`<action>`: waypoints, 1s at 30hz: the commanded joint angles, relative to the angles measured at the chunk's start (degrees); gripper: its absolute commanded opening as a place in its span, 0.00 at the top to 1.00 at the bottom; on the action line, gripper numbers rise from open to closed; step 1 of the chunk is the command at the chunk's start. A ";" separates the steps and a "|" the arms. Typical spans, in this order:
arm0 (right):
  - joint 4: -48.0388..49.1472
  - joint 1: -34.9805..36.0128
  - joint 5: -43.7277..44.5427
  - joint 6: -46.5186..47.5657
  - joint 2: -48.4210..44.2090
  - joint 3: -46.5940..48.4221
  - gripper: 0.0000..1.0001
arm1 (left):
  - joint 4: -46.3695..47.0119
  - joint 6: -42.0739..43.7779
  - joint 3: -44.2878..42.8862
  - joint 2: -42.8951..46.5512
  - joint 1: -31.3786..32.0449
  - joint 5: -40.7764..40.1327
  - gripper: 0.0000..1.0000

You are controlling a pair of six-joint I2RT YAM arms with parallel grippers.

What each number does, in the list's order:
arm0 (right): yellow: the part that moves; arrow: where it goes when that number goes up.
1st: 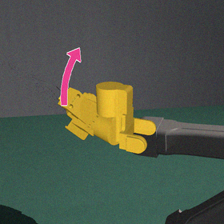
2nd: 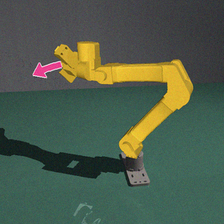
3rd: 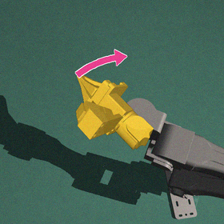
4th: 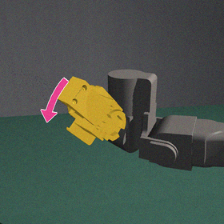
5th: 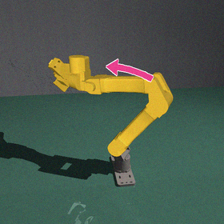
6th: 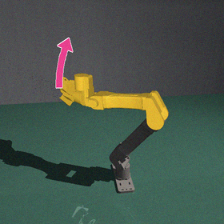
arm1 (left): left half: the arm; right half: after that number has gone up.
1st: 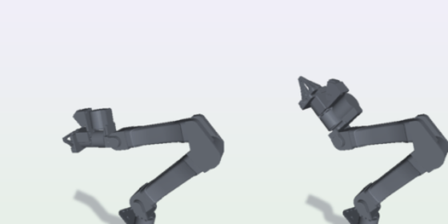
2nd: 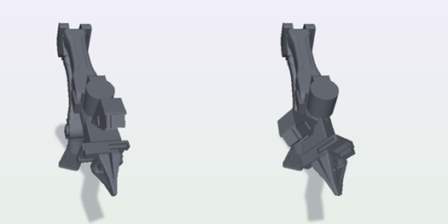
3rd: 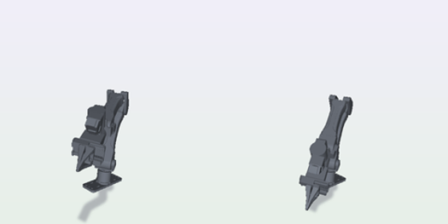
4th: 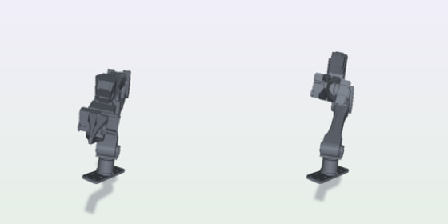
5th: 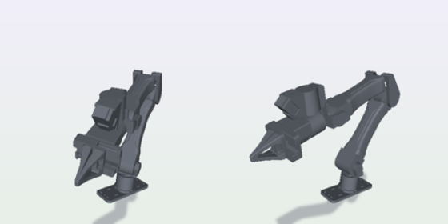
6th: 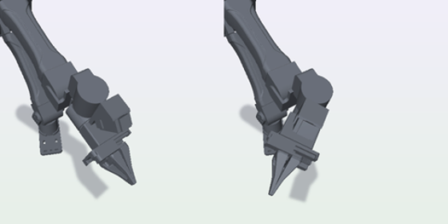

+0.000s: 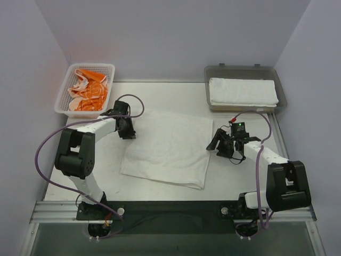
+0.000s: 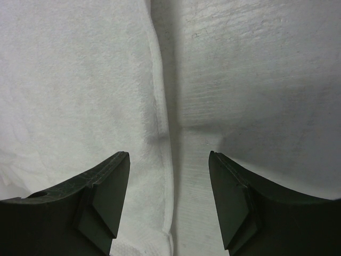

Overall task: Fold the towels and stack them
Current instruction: Fold the towel

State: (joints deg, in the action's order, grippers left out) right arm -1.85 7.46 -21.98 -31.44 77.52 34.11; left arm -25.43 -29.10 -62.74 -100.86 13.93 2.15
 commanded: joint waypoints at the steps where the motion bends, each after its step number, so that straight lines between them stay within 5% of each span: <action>1: 0.00 -0.61 -0.61 0.59 0.27 0.96 0.39 | 0.56 -0.87 -2.47 -0.56 0.04 1.27 0.71; 3: 0.00 -0.70 -0.61 0.59 0.36 0.96 0.39 | 0.56 -0.61 -2.91 -0.83 0.04 1.19 0.72; 9: 0.00 -0.70 -0.70 0.85 0.53 1.05 0.39 | 0.73 -0.08 -4.05 -1.10 -0.05 1.19 1.00; 22: 0.00 -1.14 -1.05 1.82 0.27 0.87 0.39 | 7.94 5.02 -5.99 2.68 -0.05 0.23 1.00; 30: 0.00 -1.14 -1.05 2.70 1.15 0.35 0.39 | 9.25 8.01 -7.75 -3.10 -0.22 -1.71 1.00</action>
State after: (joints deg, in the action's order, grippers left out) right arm -1.80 6.68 -22.55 -29.89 77.97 34.11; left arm -20.14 -23.70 -67.33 -101.71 13.93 1.91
